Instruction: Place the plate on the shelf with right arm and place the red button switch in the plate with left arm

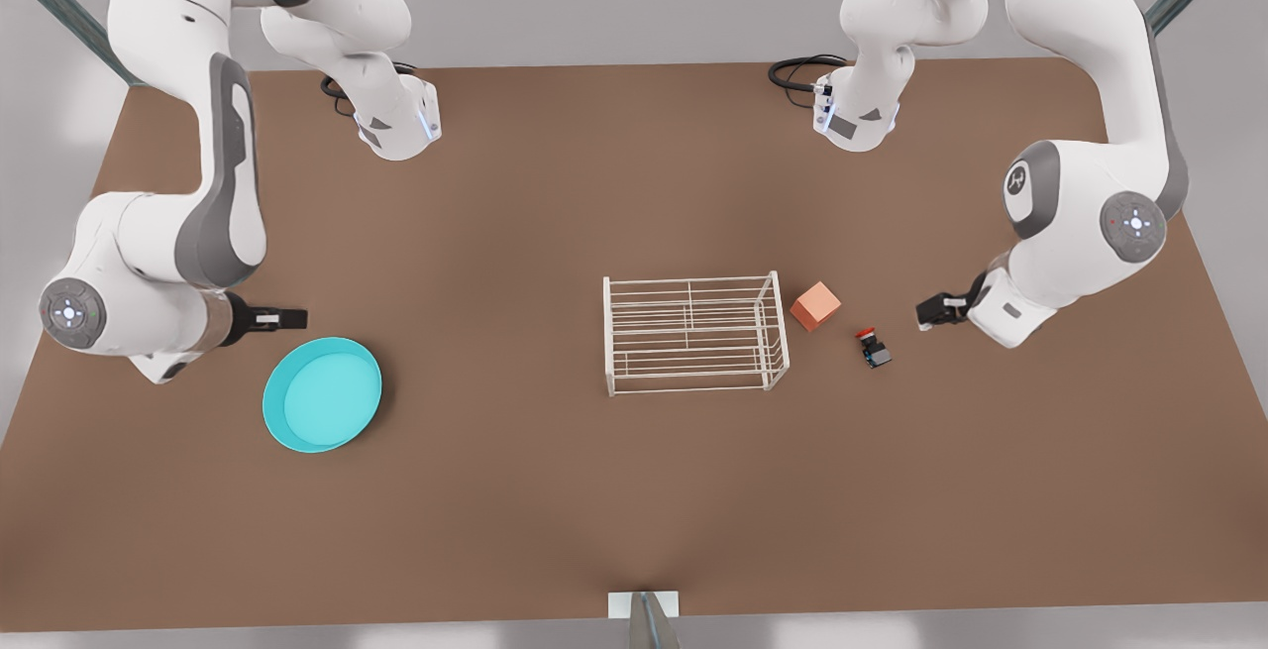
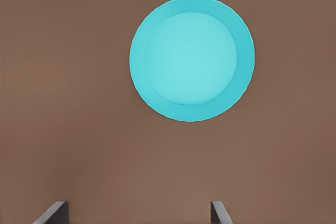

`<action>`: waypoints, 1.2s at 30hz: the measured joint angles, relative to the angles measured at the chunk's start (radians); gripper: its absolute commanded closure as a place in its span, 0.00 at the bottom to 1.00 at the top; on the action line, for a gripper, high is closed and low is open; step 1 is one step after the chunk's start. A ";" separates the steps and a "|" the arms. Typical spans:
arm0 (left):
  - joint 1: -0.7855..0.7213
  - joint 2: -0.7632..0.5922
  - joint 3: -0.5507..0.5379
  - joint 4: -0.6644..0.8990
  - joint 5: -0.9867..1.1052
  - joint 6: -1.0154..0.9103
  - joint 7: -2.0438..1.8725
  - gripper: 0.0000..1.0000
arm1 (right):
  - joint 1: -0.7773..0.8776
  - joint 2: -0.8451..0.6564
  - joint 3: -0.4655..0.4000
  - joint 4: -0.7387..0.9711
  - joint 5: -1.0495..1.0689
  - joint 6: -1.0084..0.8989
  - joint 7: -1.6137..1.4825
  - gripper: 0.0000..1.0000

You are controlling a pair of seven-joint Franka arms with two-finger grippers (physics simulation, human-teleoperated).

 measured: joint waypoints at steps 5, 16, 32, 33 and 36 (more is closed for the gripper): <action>-0.002 0.047 -0.012 0.018 -0.006 0.056 -0.019 0.00 | -0.029 0.033 0.001 -0.032 0.038 0.121 -0.017 0.00; -0.117 0.045 -0.032 -0.320 -0.001 0.297 -0.196 0.00 | -0.209 0.221 0.000 -0.082 0.273 0.357 -0.182 0.00; -0.010 0.182 -0.026 -0.387 -0.030 0.507 -0.368 0.00 | -0.185 0.428 -0.109 -0.075 0.299 0.505 -0.507 0.26; 0.001 0.189 -0.026 -0.398 -0.031 0.519 -0.371 0.00 | -0.181 0.429 -0.109 -0.075 0.296 0.510 -0.518 0.32; 0.022 0.221 -0.027 -0.406 -0.033 0.556 -0.378 0.00 | -0.177 0.431 -0.110 -0.075 0.291 0.520 -0.545 0.49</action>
